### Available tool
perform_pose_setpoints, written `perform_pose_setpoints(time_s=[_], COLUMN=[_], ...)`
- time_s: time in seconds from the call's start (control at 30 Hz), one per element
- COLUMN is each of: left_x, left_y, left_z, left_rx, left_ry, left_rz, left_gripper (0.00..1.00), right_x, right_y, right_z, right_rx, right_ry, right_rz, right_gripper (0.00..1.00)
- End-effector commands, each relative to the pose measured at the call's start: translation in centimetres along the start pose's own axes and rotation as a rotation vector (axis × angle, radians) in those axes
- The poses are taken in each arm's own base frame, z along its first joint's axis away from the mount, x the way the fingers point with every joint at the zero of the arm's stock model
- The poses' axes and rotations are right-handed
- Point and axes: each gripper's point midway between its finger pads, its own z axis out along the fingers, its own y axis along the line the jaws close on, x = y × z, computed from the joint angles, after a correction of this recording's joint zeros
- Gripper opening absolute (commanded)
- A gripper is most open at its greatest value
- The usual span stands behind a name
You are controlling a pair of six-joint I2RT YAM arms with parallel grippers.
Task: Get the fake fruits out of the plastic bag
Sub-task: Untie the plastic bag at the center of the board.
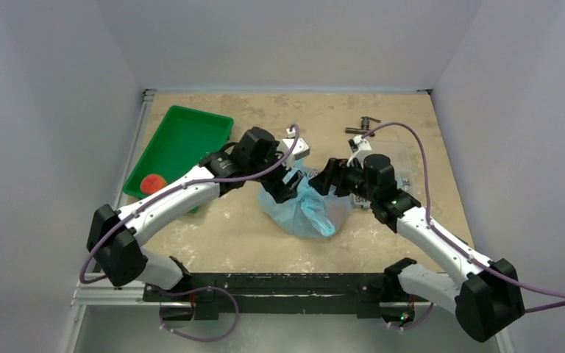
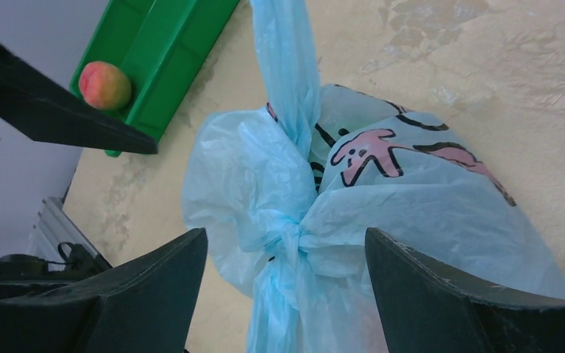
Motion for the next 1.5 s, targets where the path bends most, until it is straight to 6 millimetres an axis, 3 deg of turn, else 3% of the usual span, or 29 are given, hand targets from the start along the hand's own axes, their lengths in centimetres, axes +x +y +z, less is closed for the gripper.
perform_pose_setpoints(time_s=[0.0, 0.17, 0.37, 0.47, 0.57, 0.7, 1.13, 1.33, 1.43, 1.47], left_x=[-0.5, 0.3, 1.9, 2.6, 3.0, 2.9, -0.1, -0.5, -0.4, -0.3], left_y=[0.6, 1.9, 1.6, 1.1, 0.7, 0.4, -1.4, 0.5, 3.3, 4.4], left_z=[2.7, 4.9, 7.4, 8.2, 8.7, 8.6, 6.5, 5.4, 4.2, 3.6], left_rx=[-0.063, -0.139, -0.128, -0.108, -0.085, -0.069, 0.031, -0.097, -0.274, -0.348], left_ry=[0.027, 0.067, 0.137, 0.17, 0.192, 0.201, 0.056, 0.029, 0.011, 0.001], left_rz=[-0.024, -0.106, -0.183, -0.194, -0.202, -0.193, -0.129, -0.141, -0.159, -0.17], left_gripper=[0.77, 0.63, 0.66, 0.49, 0.23, 0.01, 0.0, 0.0, 0.0, 0.0], right_x=[0.3, 1.2, 2.2, 2.9, 3.8, 4.1, 3.5, 3.6, 3.5, 3.2], right_y=[0.5, 0.6, 0.2, 0.2, 0.3, 0.0, -0.2, -0.6, -1.1, -1.5], right_z=[0.6, 1.0, 1.3, 1.2, 1.2, 1.2, 2.9, 2.7, 1.6, 1.1], right_rx=[0.018, 0.045, 0.079, 0.075, 0.059, 0.073, 0.088, 0.095, 0.114, 0.128], right_ry=[-0.004, -0.004, -0.006, 0.016, 0.027, 0.03, 0.014, -0.037, -0.089, -0.124], right_rz=[-0.017, -0.037, -0.052, -0.051, -0.052, -0.061, -0.067, -0.017, 0.031, 0.063], right_gripper=[0.75, 0.63, 0.55, 0.54, 0.53, 0.52, 0.5, 0.24, 0.01, 0.0])
